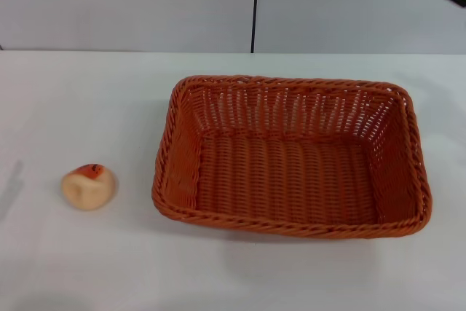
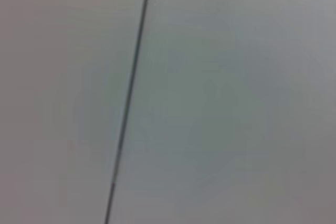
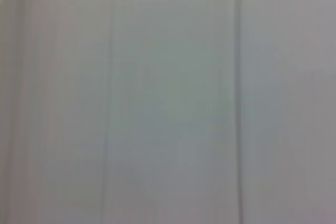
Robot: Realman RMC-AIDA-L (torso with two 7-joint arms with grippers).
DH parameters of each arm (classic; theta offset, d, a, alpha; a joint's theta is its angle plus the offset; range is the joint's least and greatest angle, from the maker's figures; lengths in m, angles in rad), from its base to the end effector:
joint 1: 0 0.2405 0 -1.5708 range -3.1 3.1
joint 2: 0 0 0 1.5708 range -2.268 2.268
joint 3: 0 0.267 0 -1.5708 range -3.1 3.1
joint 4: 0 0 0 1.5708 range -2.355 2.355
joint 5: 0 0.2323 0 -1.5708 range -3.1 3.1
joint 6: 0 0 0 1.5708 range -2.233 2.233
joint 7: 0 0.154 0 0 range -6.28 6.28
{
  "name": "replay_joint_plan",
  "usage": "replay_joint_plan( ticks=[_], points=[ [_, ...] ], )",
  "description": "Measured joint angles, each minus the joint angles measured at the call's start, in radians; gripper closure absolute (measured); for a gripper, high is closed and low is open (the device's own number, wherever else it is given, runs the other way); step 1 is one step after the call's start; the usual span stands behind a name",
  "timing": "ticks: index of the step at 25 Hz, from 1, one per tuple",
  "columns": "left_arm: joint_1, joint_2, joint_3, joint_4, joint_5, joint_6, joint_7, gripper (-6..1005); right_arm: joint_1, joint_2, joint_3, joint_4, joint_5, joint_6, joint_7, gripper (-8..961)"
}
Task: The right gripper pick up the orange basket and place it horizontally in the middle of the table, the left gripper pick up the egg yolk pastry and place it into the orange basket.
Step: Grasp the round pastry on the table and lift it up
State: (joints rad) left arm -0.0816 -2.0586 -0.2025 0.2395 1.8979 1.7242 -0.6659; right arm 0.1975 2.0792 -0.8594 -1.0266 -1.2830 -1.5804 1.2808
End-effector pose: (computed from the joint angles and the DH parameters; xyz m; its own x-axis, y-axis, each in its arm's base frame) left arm -0.4268 0.1761 0.0422 0.5940 -0.0504 0.8029 0.7754 -0.2303 -0.5880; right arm 0.2626 0.3209 0.0984 0.6275 0.1302 -0.7677 -0.4145 -0.7787 -0.4709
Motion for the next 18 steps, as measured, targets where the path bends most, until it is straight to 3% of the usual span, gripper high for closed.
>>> replay_joint_plan(
  ticks=[3,4,8,10,11,16,18],
  points=[
    [-0.013,0.0,0.05,0.056,0.0,0.001,-0.046,245,-0.038,0.001,0.001,0.093,0.096,-0.019,-0.047,358],
    [-0.022,0.0,0.103,0.116,0.0,0.001,-0.095,245,-0.049,0.0,0.003,0.17,0.14,-0.039,-0.096,358],
    [-0.036,0.0,0.2,0.218,0.0,0.0,-0.183,246,-0.054,-0.001,0.021,0.26,0.164,-0.057,-0.14,358],
    [-0.041,0.0,0.28,0.296,0.001,-0.006,-0.261,247,-0.053,-0.003,0.035,0.307,0.168,-0.066,-0.158,358],
    [-0.044,0.0,0.361,0.375,0.01,-0.015,-0.329,247,-0.052,-0.004,0.048,0.342,0.168,-0.071,-0.174,358],
    [-0.077,-0.001,0.462,0.486,0.112,-0.039,-0.442,249,-0.05,-0.005,0.055,0.37,0.169,-0.074,-0.19,358],
    [-0.088,-0.002,0.464,0.485,0.144,-0.048,-0.445,249,-0.049,-0.005,0.056,0.371,0.169,-0.073,-0.191,358]
  ],
)
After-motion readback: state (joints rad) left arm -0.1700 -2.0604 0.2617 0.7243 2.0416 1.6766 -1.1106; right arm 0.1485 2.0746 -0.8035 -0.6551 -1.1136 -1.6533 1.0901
